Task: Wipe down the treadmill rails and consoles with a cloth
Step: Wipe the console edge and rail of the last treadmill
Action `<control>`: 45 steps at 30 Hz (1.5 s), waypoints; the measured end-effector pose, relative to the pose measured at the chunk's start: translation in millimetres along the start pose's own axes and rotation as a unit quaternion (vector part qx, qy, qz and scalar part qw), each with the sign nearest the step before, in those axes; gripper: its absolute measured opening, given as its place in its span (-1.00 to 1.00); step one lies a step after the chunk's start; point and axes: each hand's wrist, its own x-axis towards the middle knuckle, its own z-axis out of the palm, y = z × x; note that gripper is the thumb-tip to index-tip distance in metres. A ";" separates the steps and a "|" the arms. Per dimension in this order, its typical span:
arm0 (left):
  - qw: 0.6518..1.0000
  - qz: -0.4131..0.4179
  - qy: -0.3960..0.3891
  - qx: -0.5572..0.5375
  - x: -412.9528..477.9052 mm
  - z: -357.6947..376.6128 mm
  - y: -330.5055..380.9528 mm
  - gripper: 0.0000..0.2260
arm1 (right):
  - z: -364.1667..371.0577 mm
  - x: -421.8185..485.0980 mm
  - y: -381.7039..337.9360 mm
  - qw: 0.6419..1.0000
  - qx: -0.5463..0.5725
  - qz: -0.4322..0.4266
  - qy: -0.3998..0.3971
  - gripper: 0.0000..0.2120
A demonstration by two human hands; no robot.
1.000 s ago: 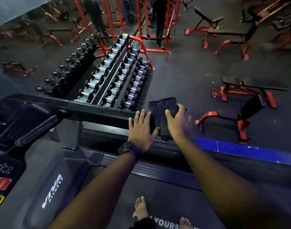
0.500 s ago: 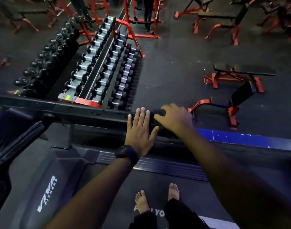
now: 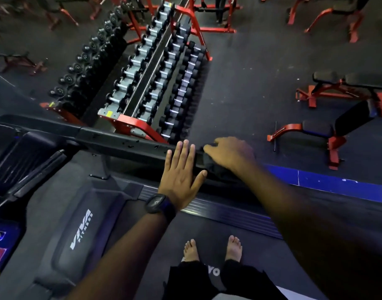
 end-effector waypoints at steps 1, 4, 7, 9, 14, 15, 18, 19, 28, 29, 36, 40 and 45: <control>1.000 0.002 -0.003 0.006 -0.3 0.9 -0.7 -0.32 | 10.0 -12.6 1.7 0.999 -0.005 -0.013 0.050 -0.45; 0.999 0.019 -0.017 0.031 -0.7 2.2 -6.0 -0.30 | 31.6 -42.6 8.1 0.981 -0.061 -0.066 0.171 -0.47; 0.999 0.031 -0.007 0.024 0.7 2.3 -8.6 -0.31 | 7.9 -9.1 1.3 0.998 -0.014 -0.039 0.040 -0.45; 0.999 0.034 0.000 0.024 -0.9 2.0 -10.6 -0.31 | -5.1 8.9 0.7 0.999 0.013 -0.014 -0.035 -0.43; 0.999 0.051 0.007 0.008 -0.7 4.1 -13.1 -0.32 | 24.9 -39.8 17.8 0.991 -0.023 -0.023 0.132 -0.44; 0.999 0.053 0.011 0.009 0.3 4.2 -12.9 -0.32 | 27.4 -40.6 17.6 0.988 -0.030 -0.017 0.148 -0.43; 0.998 0.059 0.025 0.010 3.3 4.2 -14.5 -0.31 | 3.8 -12.6 4.4 0.998 0.006 0.037 0.058 -0.41; 0.998 0.062 0.027 0.010 3.8 5.7 -15.3 -0.31 | -1.3 -3.5 2.6 0.998 0.013 0.054 0.026 -0.41; 0.997 0.071 0.020 0.014 9.2 6.2 -13.3 -0.33 | 5.0 -5.7 9.9 0.998 0.007 0.045 0.045 -0.40; 0.997 0.071 0.018 0.011 7.7 6.4 -13.8 -0.33 | -3.4 4.2 9.7 0.998 0.017 0.057 0.001 -0.39; 0.996 0.087 0.019 0.007 7.9 3.5 -17.3 -0.35 | 30.6 -41.0 13.4 0.985 -0.006 0.028 0.170 -0.43; 0.997 0.072 0.021 0.003 8.1 4.2 -15.8 -0.34 | -1.0 3.6 6.6 0.999 0.002 0.045 0.018 -0.41; 0.997 0.078 0.026 0.006 6.7 5.1 -17.8 -0.34 | 33.9 -43.1 7.9 0.984 -0.079 -0.030 0.157 -0.37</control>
